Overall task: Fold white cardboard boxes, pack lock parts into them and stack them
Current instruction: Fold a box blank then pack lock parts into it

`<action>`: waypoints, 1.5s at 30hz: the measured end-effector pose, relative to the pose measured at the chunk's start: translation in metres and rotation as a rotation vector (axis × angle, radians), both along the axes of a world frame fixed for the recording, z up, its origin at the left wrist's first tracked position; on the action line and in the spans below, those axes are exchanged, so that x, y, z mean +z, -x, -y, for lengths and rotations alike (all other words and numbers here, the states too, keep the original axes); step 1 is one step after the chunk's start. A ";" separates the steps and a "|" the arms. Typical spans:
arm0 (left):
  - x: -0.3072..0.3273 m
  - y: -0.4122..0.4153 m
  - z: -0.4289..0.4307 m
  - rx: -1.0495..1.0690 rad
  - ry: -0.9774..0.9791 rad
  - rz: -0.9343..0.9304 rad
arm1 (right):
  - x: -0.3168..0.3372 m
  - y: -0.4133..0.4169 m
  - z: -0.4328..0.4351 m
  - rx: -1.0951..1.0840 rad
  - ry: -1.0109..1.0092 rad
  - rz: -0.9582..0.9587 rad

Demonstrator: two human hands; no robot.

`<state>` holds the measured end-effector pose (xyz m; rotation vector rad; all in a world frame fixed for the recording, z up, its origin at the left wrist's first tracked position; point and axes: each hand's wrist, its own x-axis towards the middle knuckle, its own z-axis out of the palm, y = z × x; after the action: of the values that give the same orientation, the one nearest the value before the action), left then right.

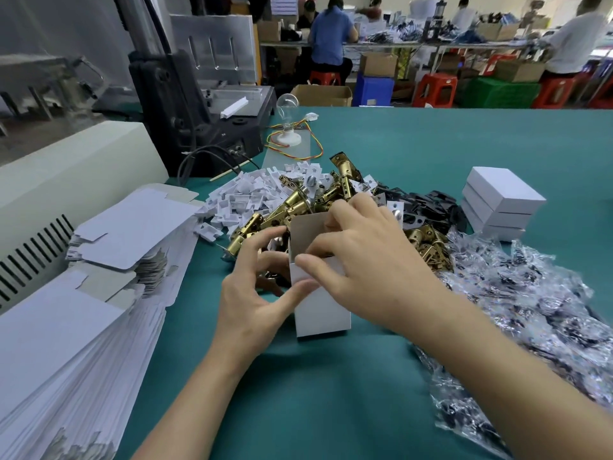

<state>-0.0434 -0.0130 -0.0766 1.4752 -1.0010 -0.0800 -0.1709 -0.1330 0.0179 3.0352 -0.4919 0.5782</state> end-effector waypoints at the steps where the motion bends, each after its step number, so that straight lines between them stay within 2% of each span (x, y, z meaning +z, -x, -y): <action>1: 0.000 0.000 0.000 -0.005 0.015 0.009 | -0.002 0.002 0.002 0.016 -0.041 0.085; 3: 0.000 0.001 0.000 -0.019 0.048 0.041 | -0.007 0.006 0.004 0.034 -0.072 0.179; 6: 0.001 0.002 0.000 -0.029 0.064 0.059 | -0.020 0.008 -0.001 0.006 -0.012 0.093; 8: 0.000 0.001 0.000 -0.024 0.062 0.059 | -0.026 0.010 -0.001 0.016 -0.016 0.126; 13: 0.000 0.002 -0.002 -0.007 0.046 0.110 | -0.039 0.017 0.009 0.017 -0.308 0.621; 15: 0.001 0.002 -0.002 0.003 0.031 0.157 | -0.049 0.021 0.010 -0.008 -0.460 0.704; 19: 0.002 0.002 -0.001 -0.002 0.012 0.211 | -0.066 0.025 0.008 -0.010 -0.614 0.666; 28: 0.008 0.008 0.000 0.037 0.019 0.173 | -0.068 0.030 0.008 0.086 -0.679 0.641; 40: 0.011 0.012 -0.002 0.077 0.066 0.468 | -0.058 0.036 0.004 0.135 -0.918 0.555; 45: 0.009 0.014 -0.003 0.104 0.135 0.472 | -0.060 0.036 0.002 0.182 -1.120 0.590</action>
<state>-0.0574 -0.0098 -0.0679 1.4484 -1.2748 0.4208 -0.2073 -0.1350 -0.0419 3.8944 -0.7424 1.7457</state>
